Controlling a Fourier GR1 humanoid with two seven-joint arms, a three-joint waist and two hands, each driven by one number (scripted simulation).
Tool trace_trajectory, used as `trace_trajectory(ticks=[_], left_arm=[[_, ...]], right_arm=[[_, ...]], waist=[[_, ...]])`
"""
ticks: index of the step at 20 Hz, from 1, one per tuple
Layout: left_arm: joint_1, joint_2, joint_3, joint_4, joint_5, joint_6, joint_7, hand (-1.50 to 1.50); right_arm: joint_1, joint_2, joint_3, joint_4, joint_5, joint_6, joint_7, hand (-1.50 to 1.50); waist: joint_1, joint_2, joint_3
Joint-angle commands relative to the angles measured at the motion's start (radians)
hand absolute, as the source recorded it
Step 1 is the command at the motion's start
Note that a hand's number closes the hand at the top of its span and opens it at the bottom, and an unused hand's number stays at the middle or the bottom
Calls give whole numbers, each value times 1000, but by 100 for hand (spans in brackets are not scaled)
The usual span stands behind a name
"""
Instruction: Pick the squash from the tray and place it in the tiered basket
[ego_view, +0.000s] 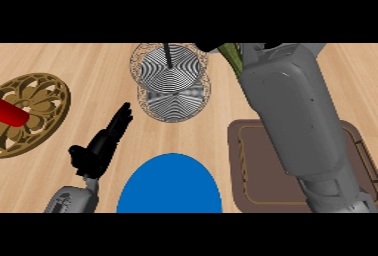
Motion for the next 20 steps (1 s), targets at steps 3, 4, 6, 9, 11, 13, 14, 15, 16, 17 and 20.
trace_trajectory(ticks=[3,4,6,9,11,13,14,15,16,17,20], left_arm=[[-28,6,6,9,2,-24,30,0],[-59,-20,5,19,-14,9,24,0],[-40,-7,15,26,0,-18,13,0],[-66,-26,1,22,-17,-2,26,0],[-58,-55,-29,5,-24,3,48,0],[-9,2,15,15,3,-47,-8,0],[-95,-6,20,37,-3,-39,27,0],[-69,-34,-9,43,-26,-23,0,0],[-41,-14,1,26,-13,-39,-1,0],[-45,-19,-4,19,-19,-33,3,0],[-71,-38,-6,30,-16,-27,34,0]], right_arm=[[-204,41,-66,370,-2,-91,-100,150],[-169,54,-37,408,-10,-131,-141,150],[-276,54,-28,485,-46,-140,-99,150],[-265,55,-33,624,-74,-244,-216,150],[-275,55,-24,690,-93,-275,-258,150],[-304,55,-10,724,-133,-324,-282,150],[-336,55,4,769,-150,-335,-279,150],[-332,55,14,784,-195,-343,-295,150],[-375,55,-51,812,-192,-327,-294,150],[-410,55,-68,828,-204,-310,-297,150],[-378,55,-20,856,-304,-403,-337,150]], waist=[[16,8,0],[16,10,0],[18,7,-1],[32,14,-1],[40,15,0],[41,12,-1],[50,17,-1],[52,16,-1],[64,21,-1],[59,20,-1],[78,20,-1]])
